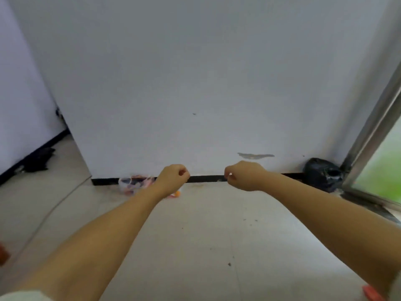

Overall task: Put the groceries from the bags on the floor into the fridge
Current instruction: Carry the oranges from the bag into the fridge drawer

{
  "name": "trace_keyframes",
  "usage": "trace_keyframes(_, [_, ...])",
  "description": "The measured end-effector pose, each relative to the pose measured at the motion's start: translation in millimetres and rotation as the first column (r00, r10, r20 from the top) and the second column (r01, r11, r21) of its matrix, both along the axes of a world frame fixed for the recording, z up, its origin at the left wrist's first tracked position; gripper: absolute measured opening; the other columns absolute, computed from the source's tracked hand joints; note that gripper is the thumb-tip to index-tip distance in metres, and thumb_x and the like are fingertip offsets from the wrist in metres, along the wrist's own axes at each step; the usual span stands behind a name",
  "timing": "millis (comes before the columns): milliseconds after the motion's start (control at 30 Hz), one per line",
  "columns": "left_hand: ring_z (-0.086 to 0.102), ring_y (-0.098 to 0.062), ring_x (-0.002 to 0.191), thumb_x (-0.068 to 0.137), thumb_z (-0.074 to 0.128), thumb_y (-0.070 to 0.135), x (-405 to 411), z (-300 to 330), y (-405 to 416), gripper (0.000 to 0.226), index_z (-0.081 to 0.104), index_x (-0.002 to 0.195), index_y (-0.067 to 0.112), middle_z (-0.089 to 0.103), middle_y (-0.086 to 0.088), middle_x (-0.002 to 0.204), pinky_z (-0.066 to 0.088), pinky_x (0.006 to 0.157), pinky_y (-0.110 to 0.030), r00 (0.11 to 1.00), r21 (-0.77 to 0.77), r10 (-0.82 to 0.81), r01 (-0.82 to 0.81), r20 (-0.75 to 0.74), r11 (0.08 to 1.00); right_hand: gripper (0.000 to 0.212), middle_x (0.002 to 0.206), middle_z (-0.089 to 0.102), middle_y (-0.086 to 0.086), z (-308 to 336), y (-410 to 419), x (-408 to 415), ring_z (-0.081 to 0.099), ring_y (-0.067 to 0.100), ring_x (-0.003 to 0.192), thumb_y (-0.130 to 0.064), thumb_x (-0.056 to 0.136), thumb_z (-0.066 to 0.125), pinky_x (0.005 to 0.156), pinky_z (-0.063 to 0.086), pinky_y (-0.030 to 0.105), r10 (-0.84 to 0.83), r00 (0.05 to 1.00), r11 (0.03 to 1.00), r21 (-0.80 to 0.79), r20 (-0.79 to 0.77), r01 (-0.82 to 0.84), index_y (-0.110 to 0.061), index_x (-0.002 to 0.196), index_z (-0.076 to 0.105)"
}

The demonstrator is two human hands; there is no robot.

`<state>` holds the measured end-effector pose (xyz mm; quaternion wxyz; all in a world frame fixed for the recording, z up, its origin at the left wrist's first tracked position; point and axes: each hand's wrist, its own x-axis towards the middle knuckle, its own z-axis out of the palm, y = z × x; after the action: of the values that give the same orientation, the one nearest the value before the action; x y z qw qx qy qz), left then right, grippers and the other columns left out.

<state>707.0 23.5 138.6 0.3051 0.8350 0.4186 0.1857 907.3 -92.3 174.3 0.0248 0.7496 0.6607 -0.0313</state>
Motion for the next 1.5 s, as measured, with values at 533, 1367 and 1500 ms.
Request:
trace_keyframes(533, [0.062,-0.024,0.089,0.089,0.052,0.019,-68.4,-117.6,298.4,0.012,0.063,0.083,0.017,0.067,-0.007,0.093,0.048,0.079,-0.034,0.963,-0.216,0.156,-0.203,-0.218,0.955,0.030,0.109,0.067,0.003,-128.2,373.1,-24.0,0.060,0.023,0.102,-0.025,0.095,0.039,0.078,0.046,0.031,0.181,0.968,0.927,-0.298,-0.172,-0.226,-0.015,0.111,0.062])
trace_keyframes(1367, [0.062,-0.018,0.095,0.094,0.045,0.022,86.8,-420.7,756.6,0.023,0.065,0.100,0.014,0.068,-0.003,0.104,0.049,0.084,-0.031,0.901,-0.520,-0.240,0.020,-0.360,0.854,0.030,0.099,0.069,0.008,-448.8,772.3,86.5,0.065,0.026,0.089,-0.024,0.094,0.038,0.076,0.051,0.030,-0.494,0.771,0.802,-0.554,-0.402,0.225,-0.011,0.102,0.064])
trace_keyframes(1500, [0.061,-0.022,0.098,0.096,0.043,0.023,124.1,-574.3,799.0,0.024,0.063,0.103,0.012,0.066,-0.006,0.107,0.049,0.086,-0.032,0.834,-0.539,-0.387,0.133,-0.393,0.832,0.030,0.113,0.065,0.004,-603.6,812.5,97.0,0.061,0.023,0.100,-0.023,0.094,0.037,0.084,0.049,0.031,-0.469,0.797,0.793,-0.578,-0.380,0.191,-0.018,0.110,0.063])
